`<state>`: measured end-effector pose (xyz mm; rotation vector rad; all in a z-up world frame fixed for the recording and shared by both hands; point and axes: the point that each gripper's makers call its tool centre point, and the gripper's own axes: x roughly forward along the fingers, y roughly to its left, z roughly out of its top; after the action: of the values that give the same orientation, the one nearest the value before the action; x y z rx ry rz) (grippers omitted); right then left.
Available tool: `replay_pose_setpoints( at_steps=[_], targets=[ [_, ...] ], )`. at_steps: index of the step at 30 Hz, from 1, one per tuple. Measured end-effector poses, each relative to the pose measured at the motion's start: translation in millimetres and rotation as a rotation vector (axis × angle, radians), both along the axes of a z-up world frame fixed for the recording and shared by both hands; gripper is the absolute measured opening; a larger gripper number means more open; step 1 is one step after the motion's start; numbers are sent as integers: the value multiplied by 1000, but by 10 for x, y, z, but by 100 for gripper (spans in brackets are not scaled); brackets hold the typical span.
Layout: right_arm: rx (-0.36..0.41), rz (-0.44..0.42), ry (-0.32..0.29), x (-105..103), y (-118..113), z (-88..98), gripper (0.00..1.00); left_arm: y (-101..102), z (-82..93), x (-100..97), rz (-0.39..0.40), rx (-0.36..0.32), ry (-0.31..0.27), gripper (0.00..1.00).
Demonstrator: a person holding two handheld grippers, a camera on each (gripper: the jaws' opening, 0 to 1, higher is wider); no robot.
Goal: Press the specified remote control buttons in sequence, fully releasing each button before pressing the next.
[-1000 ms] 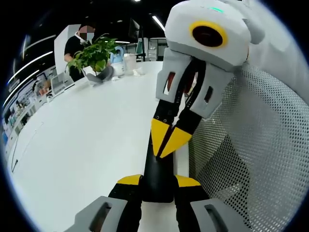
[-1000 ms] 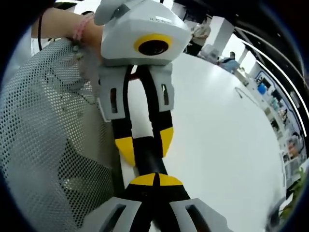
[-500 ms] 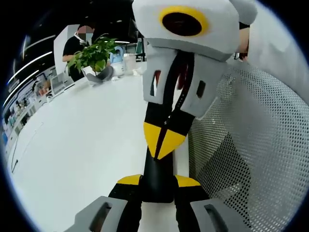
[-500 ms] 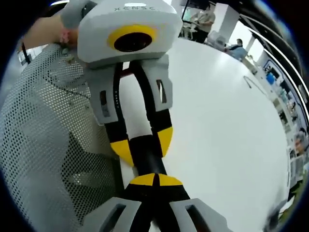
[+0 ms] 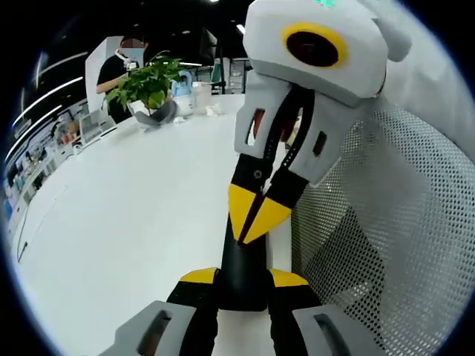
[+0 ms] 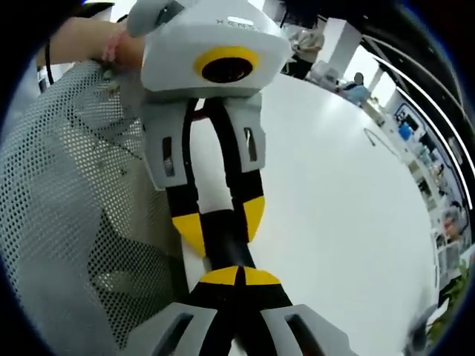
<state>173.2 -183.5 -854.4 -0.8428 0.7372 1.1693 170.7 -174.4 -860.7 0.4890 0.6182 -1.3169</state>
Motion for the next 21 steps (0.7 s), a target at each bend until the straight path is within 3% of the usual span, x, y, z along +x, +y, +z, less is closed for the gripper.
replay_pose_setpoints(
  at_steps=[16,21],
  targets=[
    [217,59,123,14,-32,24,0,-5,-1,8,4,-2,3,25],
    [233,67,101,-5,-16,29,0,-1,-2,11,4,1,5,25]
  ],
)
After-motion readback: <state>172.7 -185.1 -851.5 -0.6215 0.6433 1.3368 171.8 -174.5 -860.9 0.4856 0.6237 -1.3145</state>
